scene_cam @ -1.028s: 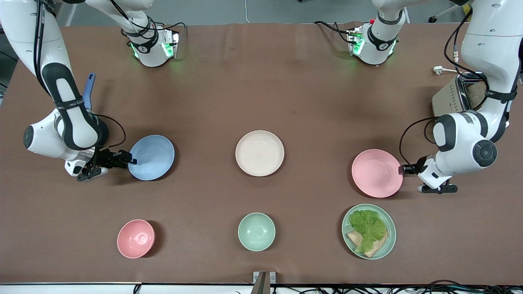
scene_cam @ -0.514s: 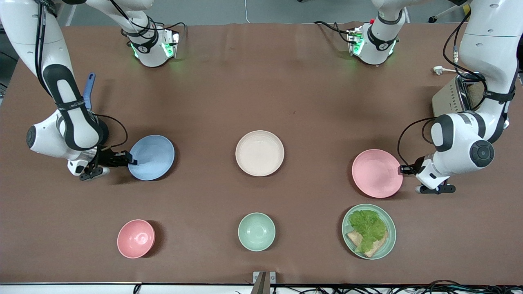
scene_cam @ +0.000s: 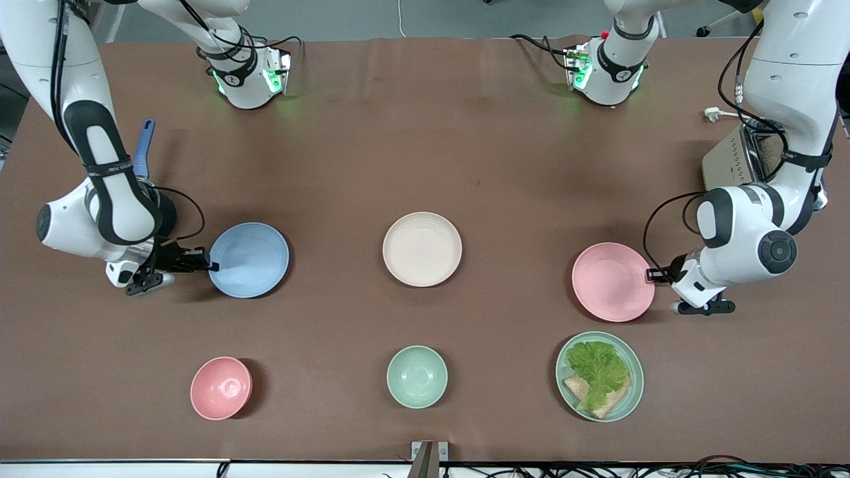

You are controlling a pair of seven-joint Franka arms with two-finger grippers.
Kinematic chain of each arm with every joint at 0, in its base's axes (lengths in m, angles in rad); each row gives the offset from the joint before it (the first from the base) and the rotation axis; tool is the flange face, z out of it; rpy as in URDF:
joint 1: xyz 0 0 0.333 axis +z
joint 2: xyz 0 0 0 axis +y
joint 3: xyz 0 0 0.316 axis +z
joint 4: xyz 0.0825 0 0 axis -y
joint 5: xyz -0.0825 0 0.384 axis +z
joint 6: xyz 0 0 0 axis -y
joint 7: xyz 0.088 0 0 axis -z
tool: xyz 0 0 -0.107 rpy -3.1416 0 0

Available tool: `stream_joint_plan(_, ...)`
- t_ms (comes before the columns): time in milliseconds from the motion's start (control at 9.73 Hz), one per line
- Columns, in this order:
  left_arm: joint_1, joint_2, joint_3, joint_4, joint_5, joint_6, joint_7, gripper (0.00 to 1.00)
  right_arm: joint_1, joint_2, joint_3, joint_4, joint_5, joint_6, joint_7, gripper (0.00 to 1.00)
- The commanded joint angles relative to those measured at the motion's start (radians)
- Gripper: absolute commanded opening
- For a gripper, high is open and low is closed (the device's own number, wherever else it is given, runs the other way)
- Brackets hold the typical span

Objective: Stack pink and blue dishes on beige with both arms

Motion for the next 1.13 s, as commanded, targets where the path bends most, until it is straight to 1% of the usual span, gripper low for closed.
stream_joint_plan(0, 0.001, 0.028, -0.008, 0.004, -0.01, 0.022, -0.003, 0.0, 0.006, -0.051, -0.075, 0.066, -0.013, -0.168, 0.0, 0.0)
stream_joint_plan(103, 0.0, 0.025, -0.009, 0.007, -0.008, 0.015, 0.003, 0.0, 0.006, -0.055, -0.104, 0.108, -0.051, -0.224, 0.018, 0.0)
stream_joint_plan(206, 0.007, 0.016, -0.018, 0.011, -0.01, 0.012, 0.009, 0.0, 0.006, -0.061, -0.118, 0.161, -0.094, -0.311, 0.075, 0.0)
stream_joint_plan(308, 0.018, -0.002, -0.07, 0.03, -0.014, -0.014, 0.001, 0.0, 0.006, -0.077, -0.122, 0.204, -0.131, -0.377, 0.144, 0.0)
stream_joint_plan(411, 0.019, -0.064, -0.092, 0.031, -0.04, -0.106, 0.001, 0.0, 0.008, -0.098, -0.121, 0.238, -0.175, -0.422, 0.207, 0.01)
stream_joint_plan(514, 0.015, -0.141, -0.119, 0.05, -0.116, -0.232, -0.002, 0.0, 0.021, -0.115, -0.119, 0.255, -0.203, -0.448, 0.268, 0.01)
stream_joint_plan(617, 0.007, -0.189, -0.167, 0.063, -0.173, -0.332, -0.064, 0.0, 0.037, -0.138, -0.115, 0.255, -0.205, -0.469, 0.328, 0.0)
stream_joint_plan(720, 0.004, -0.194, -0.245, 0.067, -0.177, -0.352, -0.188, 0.0, 0.055, -0.158, -0.112, 0.255, -0.207, -0.491, 0.386, 0.0)
stream_joint_plan(822, -0.013, -0.177, -0.317, 0.067, -0.166, -0.341, -0.309, 0.0, 0.081, -0.176, -0.11, 0.255, -0.207, -0.502, 0.443, 0.0)
stream_joint_plan(925, -0.087, -0.153, -0.336, 0.065, -0.161, -0.293, -0.424, 0.0, 0.103, -0.187, -0.109, 0.254, -0.207, -0.505, 0.489, 0.01)
stream_joint_plan(1028, -0.161, -0.134, -0.333, 0.061, -0.161, -0.245, -0.5, 0.0, 0.126, -0.19, -0.101, 0.248, -0.207, -0.506, 0.515, 0.01)
